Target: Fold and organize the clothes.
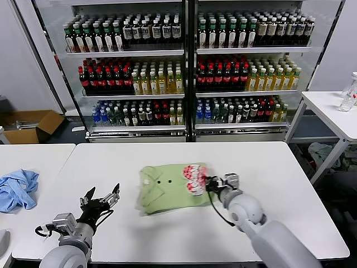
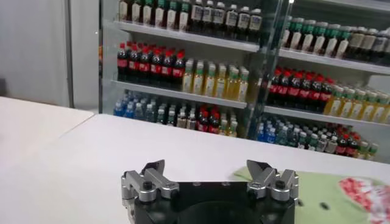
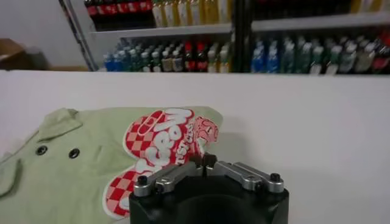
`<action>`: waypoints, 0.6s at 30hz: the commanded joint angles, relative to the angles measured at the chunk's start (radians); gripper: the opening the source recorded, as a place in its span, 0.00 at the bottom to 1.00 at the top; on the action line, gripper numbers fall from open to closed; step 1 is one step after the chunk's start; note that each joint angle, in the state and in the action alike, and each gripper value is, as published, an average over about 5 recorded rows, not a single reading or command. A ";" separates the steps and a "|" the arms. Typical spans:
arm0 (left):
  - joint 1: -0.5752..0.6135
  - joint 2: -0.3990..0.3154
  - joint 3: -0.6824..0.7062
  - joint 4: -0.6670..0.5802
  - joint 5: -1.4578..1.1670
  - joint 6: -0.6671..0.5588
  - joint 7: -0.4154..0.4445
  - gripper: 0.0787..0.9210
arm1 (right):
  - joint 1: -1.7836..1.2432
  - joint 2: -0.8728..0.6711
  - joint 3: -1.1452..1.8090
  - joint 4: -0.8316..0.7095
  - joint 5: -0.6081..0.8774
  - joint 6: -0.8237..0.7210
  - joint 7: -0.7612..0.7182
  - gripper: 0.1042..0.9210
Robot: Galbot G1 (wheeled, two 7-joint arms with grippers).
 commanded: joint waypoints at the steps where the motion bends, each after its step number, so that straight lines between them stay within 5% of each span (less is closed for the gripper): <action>1: 0.033 0.022 -0.010 -0.029 -0.024 -0.011 0.029 0.88 | -0.152 -0.189 0.206 0.155 -0.430 0.294 -0.102 0.06; 7: 0.060 0.042 -0.035 -0.062 0.017 -0.053 0.043 0.88 | -0.286 -0.172 0.260 0.195 -0.549 0.482 -0.010 0.26; 18: 0.113 0.025 -0.082 -0.141 0.068 -0.076 0.055 0.88 | -0.343 -0.136 0.307 0.258 -0.525 0.533 0.058 0.63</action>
